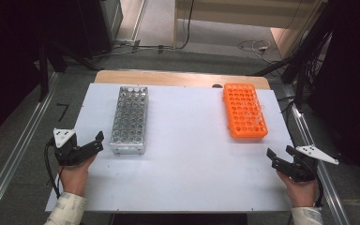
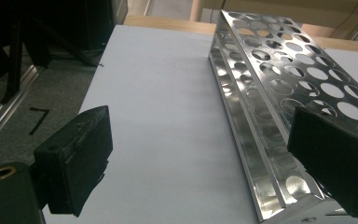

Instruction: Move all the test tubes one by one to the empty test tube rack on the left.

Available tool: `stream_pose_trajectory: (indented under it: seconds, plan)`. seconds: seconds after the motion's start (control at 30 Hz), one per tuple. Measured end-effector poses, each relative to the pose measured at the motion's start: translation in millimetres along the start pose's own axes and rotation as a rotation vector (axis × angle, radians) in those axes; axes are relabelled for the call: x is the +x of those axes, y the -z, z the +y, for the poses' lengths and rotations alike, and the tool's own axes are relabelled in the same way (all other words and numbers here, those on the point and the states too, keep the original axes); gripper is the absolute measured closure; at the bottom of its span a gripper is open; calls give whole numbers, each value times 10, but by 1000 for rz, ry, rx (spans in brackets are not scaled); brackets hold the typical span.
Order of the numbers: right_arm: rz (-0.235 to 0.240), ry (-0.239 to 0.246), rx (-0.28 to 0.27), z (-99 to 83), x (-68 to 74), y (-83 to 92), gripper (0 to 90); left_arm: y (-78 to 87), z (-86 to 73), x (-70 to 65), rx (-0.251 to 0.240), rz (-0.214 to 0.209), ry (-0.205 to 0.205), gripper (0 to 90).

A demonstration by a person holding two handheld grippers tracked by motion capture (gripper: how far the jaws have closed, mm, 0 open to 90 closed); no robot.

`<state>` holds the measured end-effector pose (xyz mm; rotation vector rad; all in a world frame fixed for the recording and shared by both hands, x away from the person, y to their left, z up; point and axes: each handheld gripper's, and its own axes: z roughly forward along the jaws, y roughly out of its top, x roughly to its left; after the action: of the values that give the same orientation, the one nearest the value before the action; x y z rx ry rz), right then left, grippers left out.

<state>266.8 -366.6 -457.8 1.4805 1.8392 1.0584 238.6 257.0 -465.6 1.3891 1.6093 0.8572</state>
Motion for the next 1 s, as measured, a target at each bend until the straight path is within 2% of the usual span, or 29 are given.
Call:
stream_pose_trajectory:
  seconds: [0.43, 0.6, 0.67, 1.0]
  plan:
    - [28, 5, 2, 33, 29, -42, 208, 2, -2, -68, -4, 22, -65, 63]
    - [35, 15, 8, 38, 59, -74, 210, -19, -9, -68, 15, 31, -70, 64]
    - [42, 12, 5, 47, 75, -83, 216, -21, -7, -67, 8, 29, -60, 64]
    - [78, 11, -6, 100, 95, -166, 221, -20, -12, -97, 11, 25, -70, 64]
